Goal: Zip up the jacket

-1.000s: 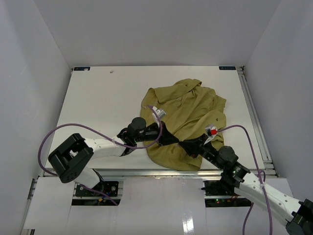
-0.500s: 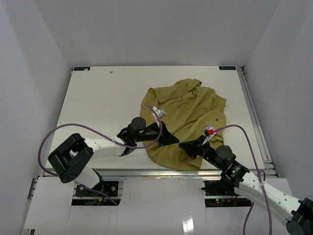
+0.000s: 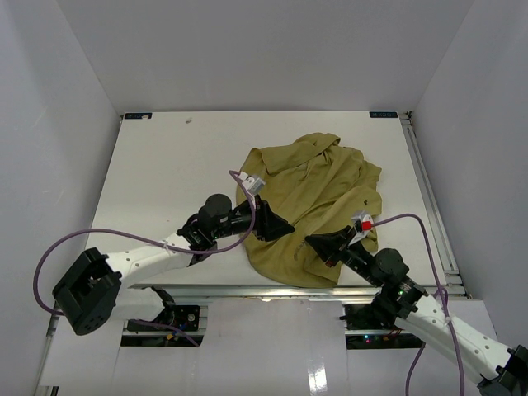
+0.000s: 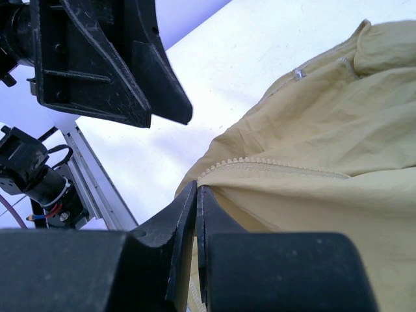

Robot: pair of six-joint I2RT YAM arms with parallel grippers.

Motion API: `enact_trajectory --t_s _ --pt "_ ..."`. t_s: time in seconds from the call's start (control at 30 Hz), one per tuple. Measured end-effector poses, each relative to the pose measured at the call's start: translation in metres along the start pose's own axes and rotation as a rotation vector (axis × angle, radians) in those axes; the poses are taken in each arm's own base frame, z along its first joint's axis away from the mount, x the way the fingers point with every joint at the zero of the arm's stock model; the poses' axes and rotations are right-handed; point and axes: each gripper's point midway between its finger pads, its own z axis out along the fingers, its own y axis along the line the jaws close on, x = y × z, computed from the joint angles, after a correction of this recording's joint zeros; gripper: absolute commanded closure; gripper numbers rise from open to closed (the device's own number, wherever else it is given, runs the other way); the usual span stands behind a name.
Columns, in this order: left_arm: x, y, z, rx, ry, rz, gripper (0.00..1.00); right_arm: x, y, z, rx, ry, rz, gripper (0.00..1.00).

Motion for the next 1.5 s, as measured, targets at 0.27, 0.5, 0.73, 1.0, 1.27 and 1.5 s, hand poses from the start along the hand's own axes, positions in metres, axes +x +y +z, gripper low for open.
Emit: enact_trajectory --t_s 0.27,0.5,0.73,1.0,1.27,1.5 --pt "0.002 0.026 -0.003 -0.107 0.020 -0.021 0.32 -0.019 0.007 0.001 -0.026 -0.035 -0.080 0.92" --pt "-0.040 0.090 -0.013 -0.359 -0.066 -0.056 0.29 -0.038 0.014 -0.004 -0.049 -0.099 -0.120 0.92" --pt "-0.081 0.142 -0.011 -0.475 -0.104 -0.078 0.29 -0.059 0.024 -0.018 -0.088 -0.218 -0.105 0.92" --pt "-0.090 0.185 0.013 -0.502 -0.055 -0.097 0.29 -0.048 0.009 -0.018 -0.016 -0.191 -0.075 0.92" --pt "-0.105 0.254 0.041 -0.614 -0.017 -0.074 0.32 -0.041 0.003 -0.017 0.015 -0.162 -0.054 0.92" --pt "-0.122 0.320 0.045 -0.694 -0.008 -0.075 0.36 -0.037 0.002 -0.018 0.023 -0.141 -0.053 0.92"
